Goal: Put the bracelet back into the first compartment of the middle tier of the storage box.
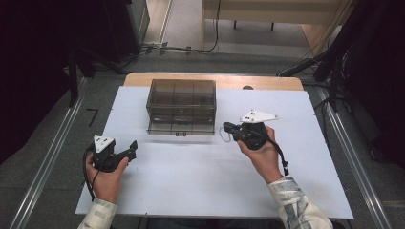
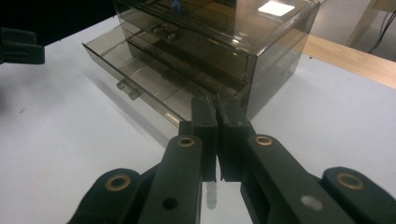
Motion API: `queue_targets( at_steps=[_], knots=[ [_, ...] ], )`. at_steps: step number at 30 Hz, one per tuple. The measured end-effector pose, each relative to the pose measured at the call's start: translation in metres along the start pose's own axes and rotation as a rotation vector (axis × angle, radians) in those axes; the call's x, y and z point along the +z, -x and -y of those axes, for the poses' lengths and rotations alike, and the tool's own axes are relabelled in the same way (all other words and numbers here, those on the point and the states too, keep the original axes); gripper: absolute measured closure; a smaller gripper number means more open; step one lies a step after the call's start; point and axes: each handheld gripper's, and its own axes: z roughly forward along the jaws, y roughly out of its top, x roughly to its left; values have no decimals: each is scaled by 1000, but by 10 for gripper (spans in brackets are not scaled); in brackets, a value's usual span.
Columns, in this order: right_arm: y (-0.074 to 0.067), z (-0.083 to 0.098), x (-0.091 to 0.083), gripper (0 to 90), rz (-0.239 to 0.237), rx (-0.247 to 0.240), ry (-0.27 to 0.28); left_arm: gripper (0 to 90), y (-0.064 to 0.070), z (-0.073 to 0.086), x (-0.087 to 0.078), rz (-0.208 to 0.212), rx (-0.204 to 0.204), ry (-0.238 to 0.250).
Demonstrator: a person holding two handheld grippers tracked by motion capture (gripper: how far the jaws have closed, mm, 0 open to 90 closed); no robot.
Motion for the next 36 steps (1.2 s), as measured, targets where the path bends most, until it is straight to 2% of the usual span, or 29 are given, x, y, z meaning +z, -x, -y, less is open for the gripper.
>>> queue_targets(
  at_steps=[17, 36],
  knots=[
    [-14, -26, 7, 850, -24, -33, 33, 188, -1, 0, -1, 8, 1, 1],
    [-32, -39, 27, 850, -62, -54, 38, 187, -1, 0, 0, 9, -6, 1]
  ],
)
